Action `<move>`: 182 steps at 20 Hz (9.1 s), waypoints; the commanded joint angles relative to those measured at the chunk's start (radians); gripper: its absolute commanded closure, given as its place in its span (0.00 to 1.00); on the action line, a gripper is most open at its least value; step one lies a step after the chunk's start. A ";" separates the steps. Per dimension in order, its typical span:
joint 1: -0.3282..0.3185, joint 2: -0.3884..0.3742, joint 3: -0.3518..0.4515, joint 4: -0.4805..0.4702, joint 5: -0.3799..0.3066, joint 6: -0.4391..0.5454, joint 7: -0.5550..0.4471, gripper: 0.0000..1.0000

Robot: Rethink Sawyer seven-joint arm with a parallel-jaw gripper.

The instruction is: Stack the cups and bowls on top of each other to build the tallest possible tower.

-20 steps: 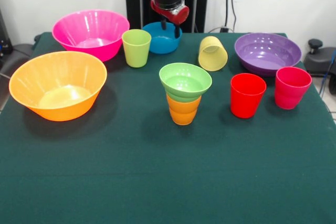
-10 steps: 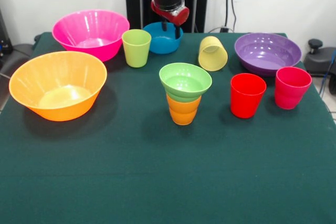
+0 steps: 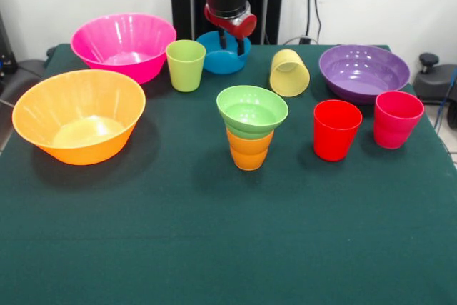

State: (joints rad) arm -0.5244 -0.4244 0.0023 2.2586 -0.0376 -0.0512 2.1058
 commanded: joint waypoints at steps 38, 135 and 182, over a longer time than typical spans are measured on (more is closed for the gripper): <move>-0.051 -0.083 0.191 -0.014 -0.007 -0.008 0.136 0.00; -0.034 -0.125 0.234 -0.011 0.043 0.019 0.159 0.00; 0.032 0.041 0.137 -0.093 0.014 -0.122 0.149 0.00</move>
State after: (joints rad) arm -0.5260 -0.4380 0.1245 2.2658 -0.0376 -0.1072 2.1058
